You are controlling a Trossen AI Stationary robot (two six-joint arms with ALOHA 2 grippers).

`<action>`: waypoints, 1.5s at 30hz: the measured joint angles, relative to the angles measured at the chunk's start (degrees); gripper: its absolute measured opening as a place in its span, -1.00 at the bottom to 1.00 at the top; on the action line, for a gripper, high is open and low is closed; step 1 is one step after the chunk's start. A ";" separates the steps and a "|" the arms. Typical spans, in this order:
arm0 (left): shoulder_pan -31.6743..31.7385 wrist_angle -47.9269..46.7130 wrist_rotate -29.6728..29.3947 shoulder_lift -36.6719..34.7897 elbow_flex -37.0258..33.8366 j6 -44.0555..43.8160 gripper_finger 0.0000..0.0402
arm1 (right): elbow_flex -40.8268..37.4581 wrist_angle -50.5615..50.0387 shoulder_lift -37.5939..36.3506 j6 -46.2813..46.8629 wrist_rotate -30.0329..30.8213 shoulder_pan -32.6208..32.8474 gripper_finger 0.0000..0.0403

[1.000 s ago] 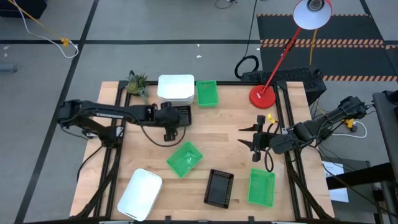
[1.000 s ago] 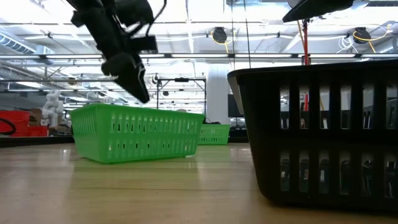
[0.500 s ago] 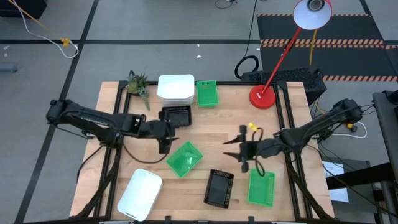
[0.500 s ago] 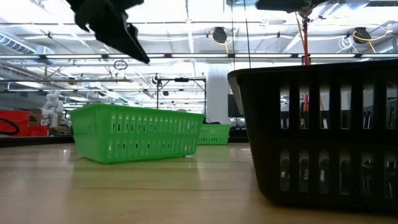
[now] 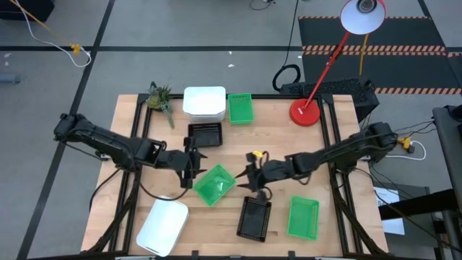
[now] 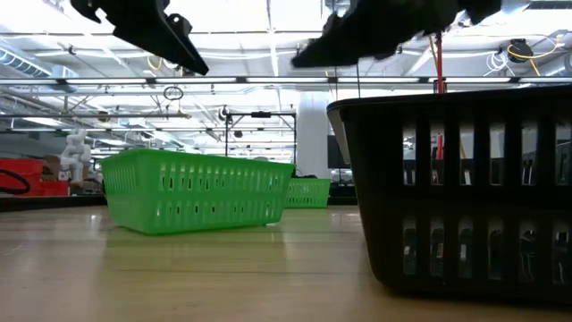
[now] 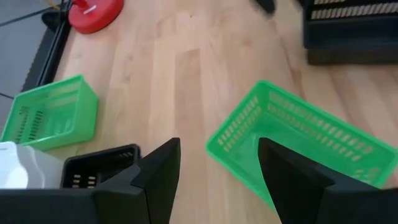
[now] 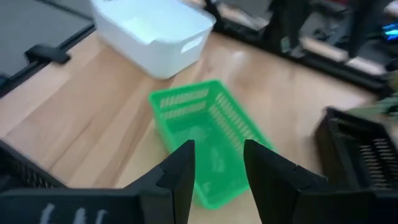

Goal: Stack baskets by color
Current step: Stack the middle green bin on top of the the top green bin

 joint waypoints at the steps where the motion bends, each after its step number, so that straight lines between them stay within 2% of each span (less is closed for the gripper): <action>1: -0.40 0.12 0.00 -0.04 0.00 0.00 0.09 | 0.27 -0.02 1.17 -0.26 -1.51 -0.56 -0.36; 9: -3.05 0.49 0.07 -0.04 0.00 -0.22 0.09 | 1.17 1.03 9.00 -1.03 -9.41 -5.65 -0.36; 16: -3.22 0.69 0.14 1.22 0.00 -2.61 0.09 | 1.19 5.17 14.64 -3.55 -20.37 -8.27 -0.36; 24: -3.23 0.80 0.37 3.99 0.00 -2.41 0.09 | 1.19 5.83 16.30 -8.61 -20.19 -9.33 -0.40; 27: -3.23 1.22 0.71 4.33 0.00 -2.35 0.09 | 1.19 5.87 16.28 -10.12 -19.95 -9.31 -0.52; 34: -3.68 5.64 6.78 4.38 0.00 -2.47 0.09 | 1.19 5.07 16.28 -11.57 -18.69 -9.46 -0.87; 37: -4.87 6.87 8.25 5.28 0.00 0.28 0.09 | 1.19 5.07 16.28 -11.80 -18.48 -9.52 -0.96; 41: -6.51 5.76 8.39 8.03 -0.04 4.49 0.09 | 1.19 4.53 16.24 -13.95 -18.54 -9.52 -0.95; 45: -6.60 5.33 8.65 11.05 -0.07 4.99 0.09 | 1.19 3.60 16.20 -14.34 -18.74 -9.77 -0.92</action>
